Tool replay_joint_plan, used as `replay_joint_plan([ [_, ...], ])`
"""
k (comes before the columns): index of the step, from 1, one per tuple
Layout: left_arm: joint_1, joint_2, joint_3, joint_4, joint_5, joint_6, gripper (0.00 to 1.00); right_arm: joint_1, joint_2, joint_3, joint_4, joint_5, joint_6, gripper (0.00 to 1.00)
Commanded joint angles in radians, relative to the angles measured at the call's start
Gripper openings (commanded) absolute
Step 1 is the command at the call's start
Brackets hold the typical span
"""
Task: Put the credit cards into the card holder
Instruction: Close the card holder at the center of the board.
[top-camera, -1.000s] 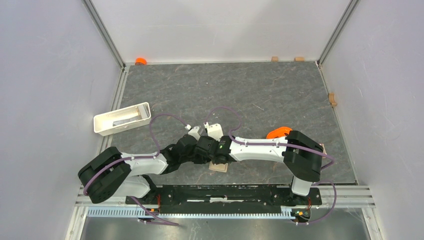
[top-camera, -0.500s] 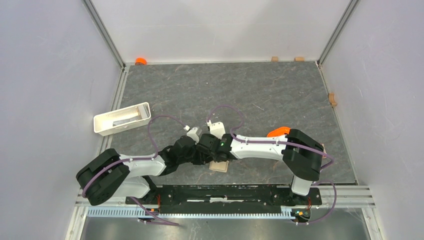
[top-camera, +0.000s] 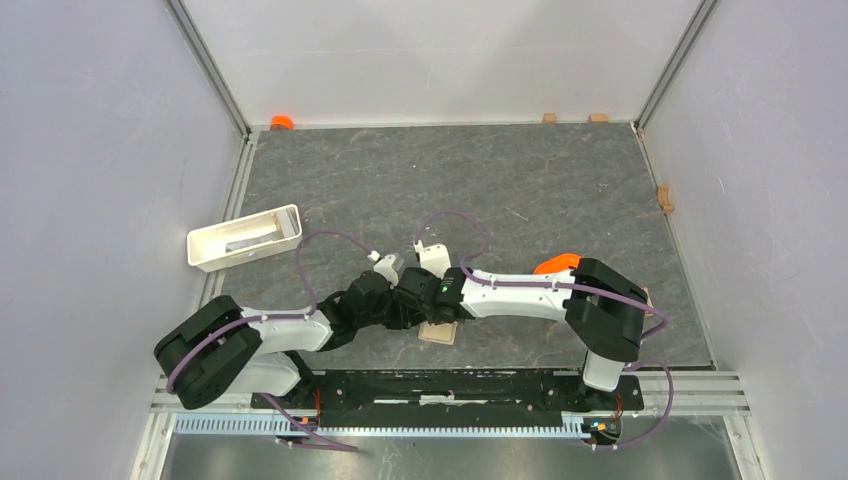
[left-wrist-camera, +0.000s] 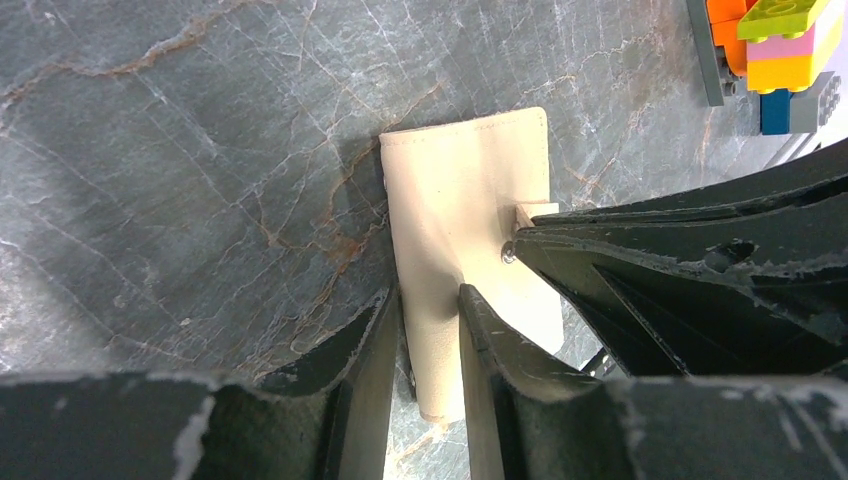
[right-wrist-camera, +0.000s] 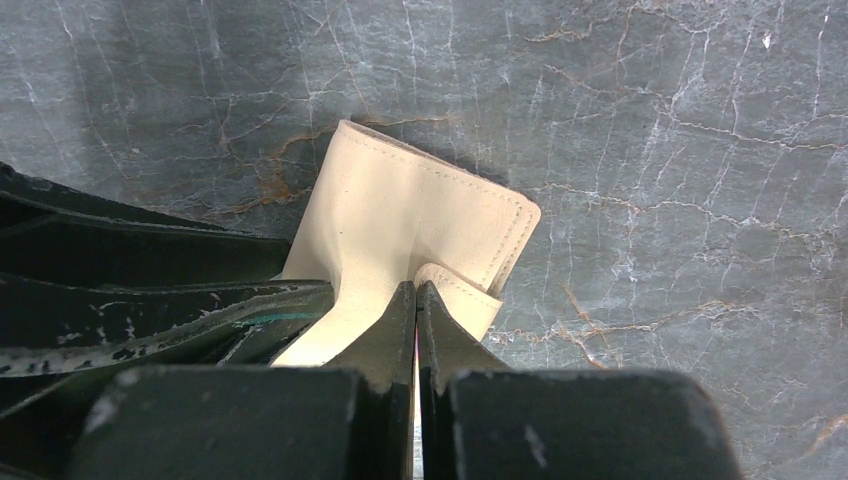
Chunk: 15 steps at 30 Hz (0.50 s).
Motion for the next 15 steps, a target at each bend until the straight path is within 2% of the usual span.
replay_joint_plan([
  [1,0.006,0.03,-0.028,-0.097,-0.006,-0.001,0.37,-0.003,-0.015,-0.002,0.012,-0.027,0.005,0.0],
  [15,0.005,0.048,-0.025,-0.096,-0.007,-0.002,0.36,-0.002,-0.025,0.023,-0.016,-0.045,-0.034,0.0],
])
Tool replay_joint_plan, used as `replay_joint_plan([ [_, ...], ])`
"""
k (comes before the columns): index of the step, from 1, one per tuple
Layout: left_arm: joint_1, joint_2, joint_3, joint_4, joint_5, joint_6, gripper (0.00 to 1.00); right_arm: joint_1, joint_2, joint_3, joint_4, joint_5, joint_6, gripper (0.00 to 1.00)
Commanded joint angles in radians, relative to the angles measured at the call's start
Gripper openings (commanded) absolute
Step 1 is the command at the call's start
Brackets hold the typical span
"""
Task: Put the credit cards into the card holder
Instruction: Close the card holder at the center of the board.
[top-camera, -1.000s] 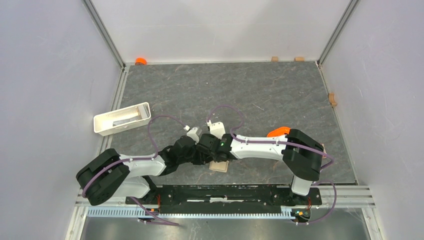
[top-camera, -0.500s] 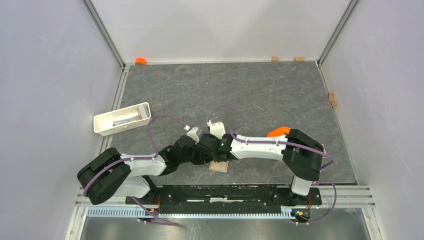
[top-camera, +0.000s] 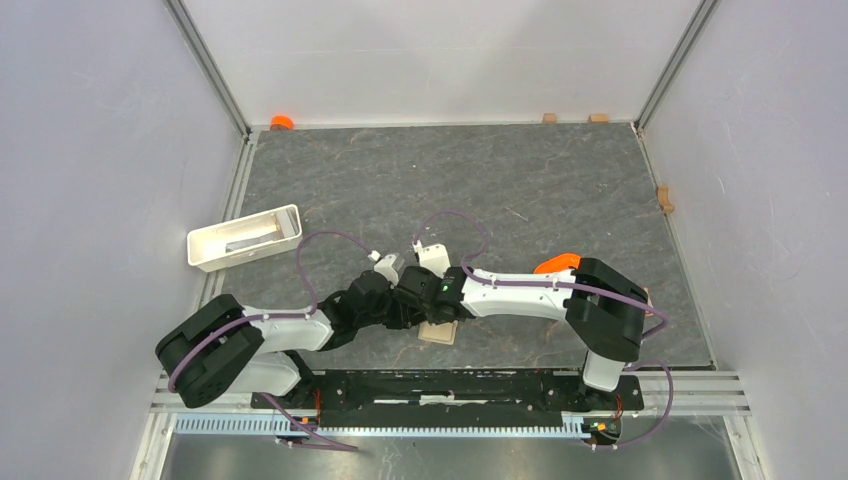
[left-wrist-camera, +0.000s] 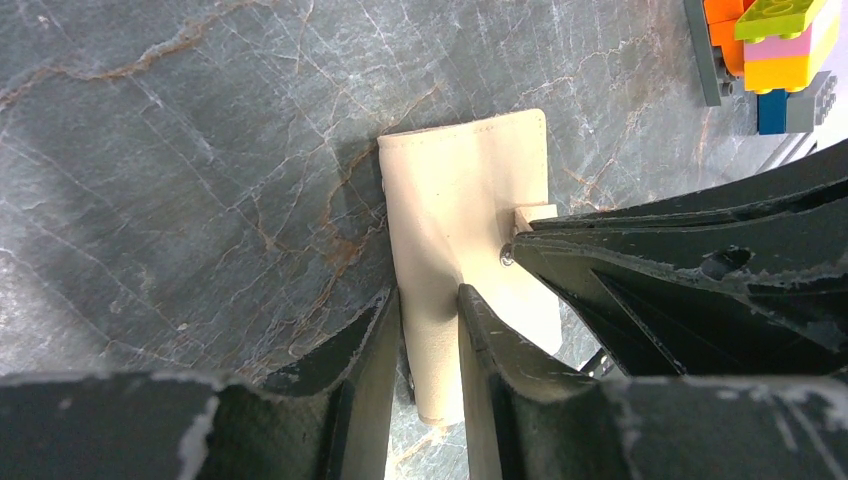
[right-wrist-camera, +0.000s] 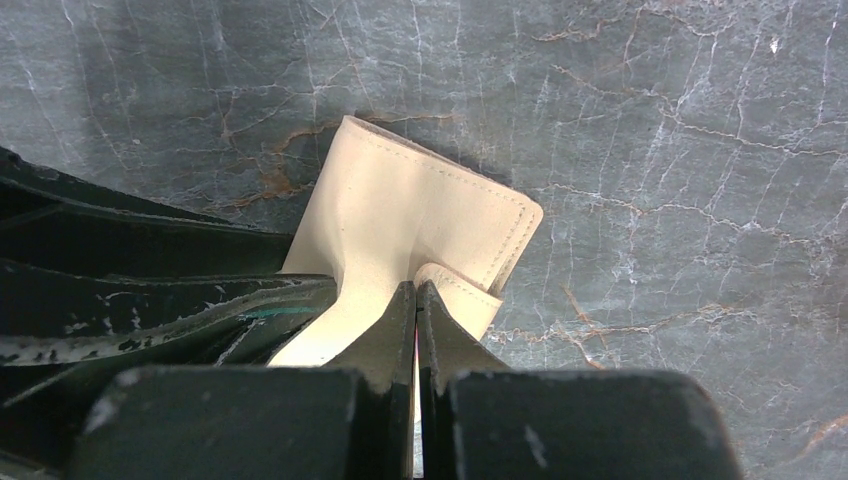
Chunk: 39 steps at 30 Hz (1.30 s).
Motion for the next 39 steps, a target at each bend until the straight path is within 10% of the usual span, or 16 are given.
replay_joint_plan([
  [1,0.003,0.038,-0.025,-0.11,-0.015,-0.004,0.36,0.002,-0.023,0.025,-0.019,-0.026,-0.011,0.0],
  [39,0.003,0.049,-0.026,-0.1,-0.014,-0.008,0.36,0.016,0.003,0.072,-0.066,-0.031,-0.014,0.0],
])
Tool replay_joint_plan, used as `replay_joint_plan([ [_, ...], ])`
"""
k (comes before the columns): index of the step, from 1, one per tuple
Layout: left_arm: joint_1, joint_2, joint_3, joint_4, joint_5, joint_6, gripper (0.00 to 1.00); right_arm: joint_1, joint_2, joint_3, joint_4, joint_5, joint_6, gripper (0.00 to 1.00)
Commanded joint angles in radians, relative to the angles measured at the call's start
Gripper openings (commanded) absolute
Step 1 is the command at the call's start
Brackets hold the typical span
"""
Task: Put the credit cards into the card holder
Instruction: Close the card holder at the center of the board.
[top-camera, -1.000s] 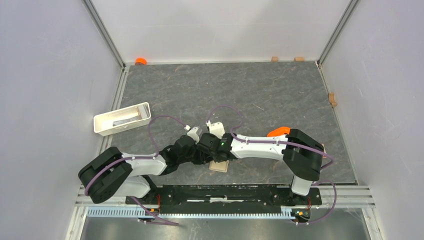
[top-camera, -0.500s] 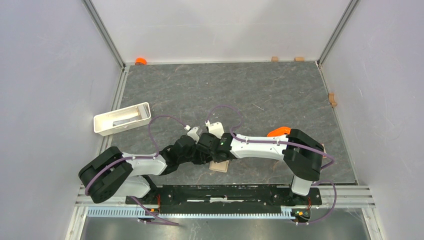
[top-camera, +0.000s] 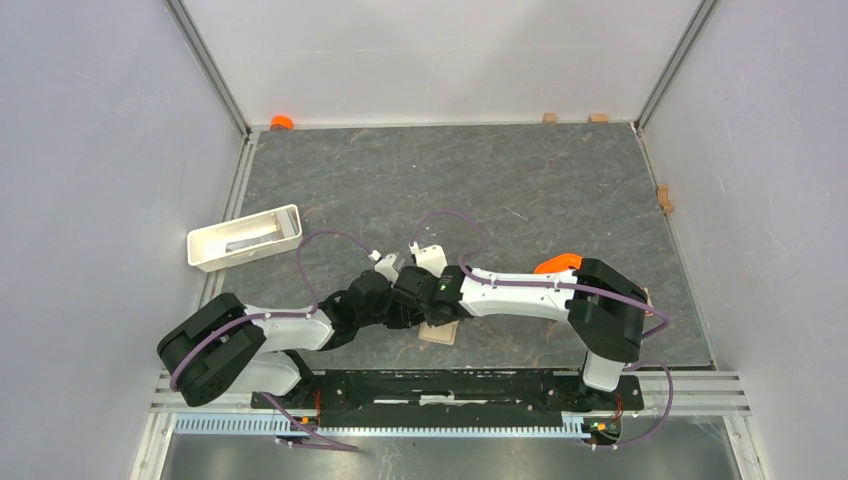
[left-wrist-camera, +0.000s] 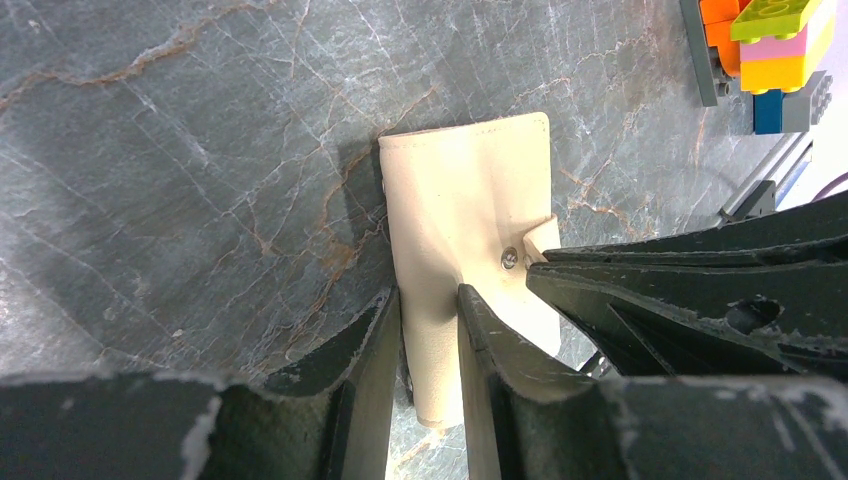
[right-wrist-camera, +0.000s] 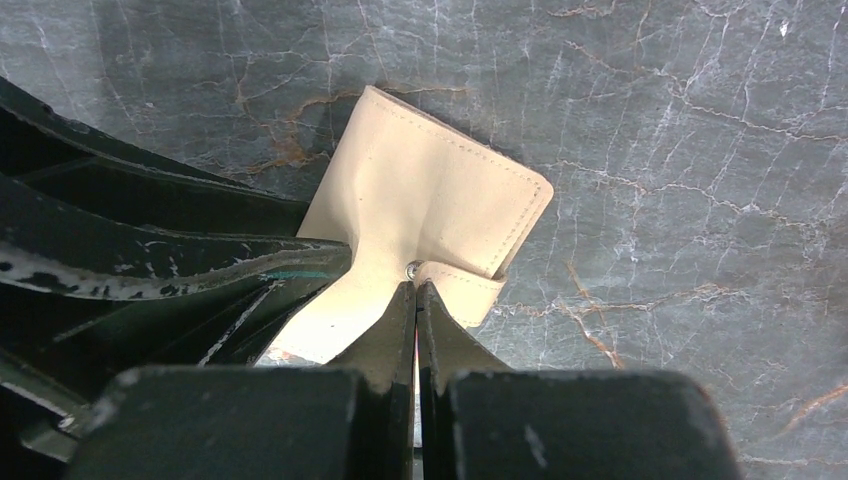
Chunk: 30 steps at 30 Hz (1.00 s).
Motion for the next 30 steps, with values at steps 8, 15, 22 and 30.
replay_joint_plan([
  [8,0.001,0.038,-0.026,-0.116,-0.022,-0.008,0.35,0.004,0.031,0.046,0.019,-0.003,-0.021,0.0],
  [15,0.0,0.041,-0.026,-0.115,-0.023,-0.008,0.36,0.004,0.042,0.046,0.027,-0.015,-0.025,0.0],
  [22,0.0,0.039,-0.026,-0.115,-0.022,-0.009,0.36,0.005,0.045,0.023,0.051,-0.063,-0.023,0.0],
  [30,0.0,0.037,-0.028,-0.115,-0.023,-0.008,0.36,0.007,0.065,0.027,0.031,-0.053,-0.023,0.0],
])
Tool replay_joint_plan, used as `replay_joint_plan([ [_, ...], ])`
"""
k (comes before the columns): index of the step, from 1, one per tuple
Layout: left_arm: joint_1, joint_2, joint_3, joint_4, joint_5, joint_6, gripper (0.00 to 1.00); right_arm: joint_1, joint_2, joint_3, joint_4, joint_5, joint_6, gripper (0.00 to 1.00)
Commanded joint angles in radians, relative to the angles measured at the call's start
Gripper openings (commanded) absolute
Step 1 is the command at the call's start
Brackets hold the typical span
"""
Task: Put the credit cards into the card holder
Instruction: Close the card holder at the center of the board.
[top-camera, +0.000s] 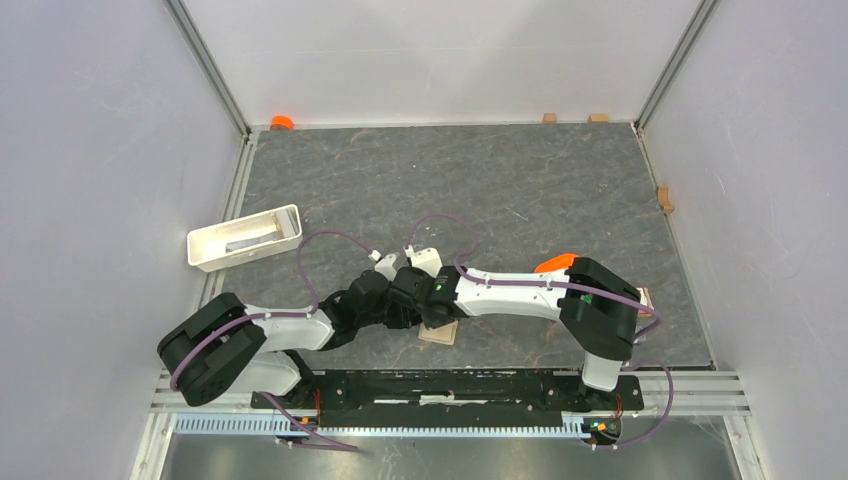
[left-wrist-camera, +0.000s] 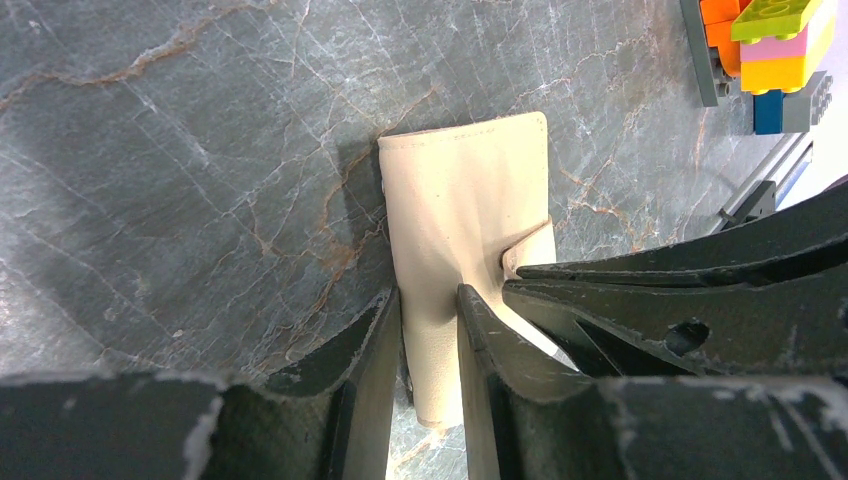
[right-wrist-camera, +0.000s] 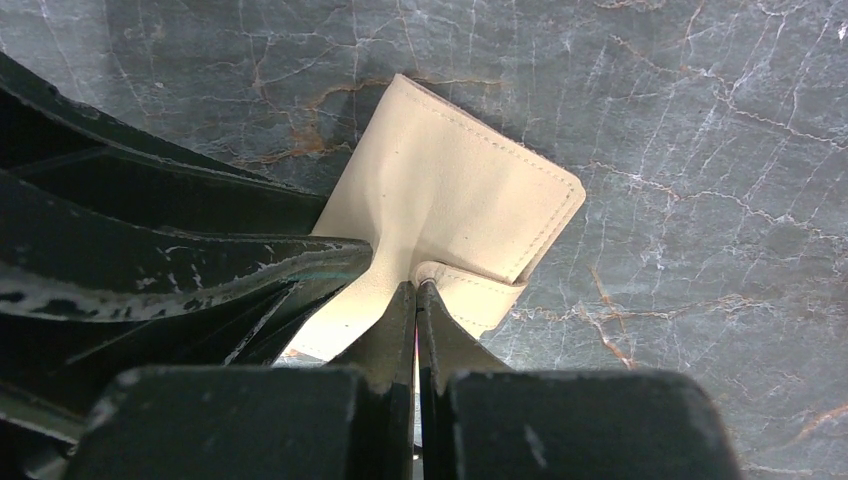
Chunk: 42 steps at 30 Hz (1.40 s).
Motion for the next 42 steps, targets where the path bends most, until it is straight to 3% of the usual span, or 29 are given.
replay_joint_plan([
  [1,0.0,0.034,-0.028,-0.116,-0.023,-0.009,0.36,0.006,0.033,0.018,0.011,-0.002,0.009,0.0],
  [14,0.001,0.045,-0.025,-0.115,-0.025,-0.005,0.35,-0.064,-0.007,-0.064,0.028,0.011,-0.019,0.0],
  [28,0.001,0.071,-0.016,-0.118,-0.034,0.004,0.33,-0.227,-0.071,-0.302,0.223,-0.175,-0.084,0.0],
  [42,0.0,0.043,-0.02,-0.085,-0.001,0.029,0.32,-0.315,0.075,-0.277,0.145,-0.221,-0.077,0.0],
])
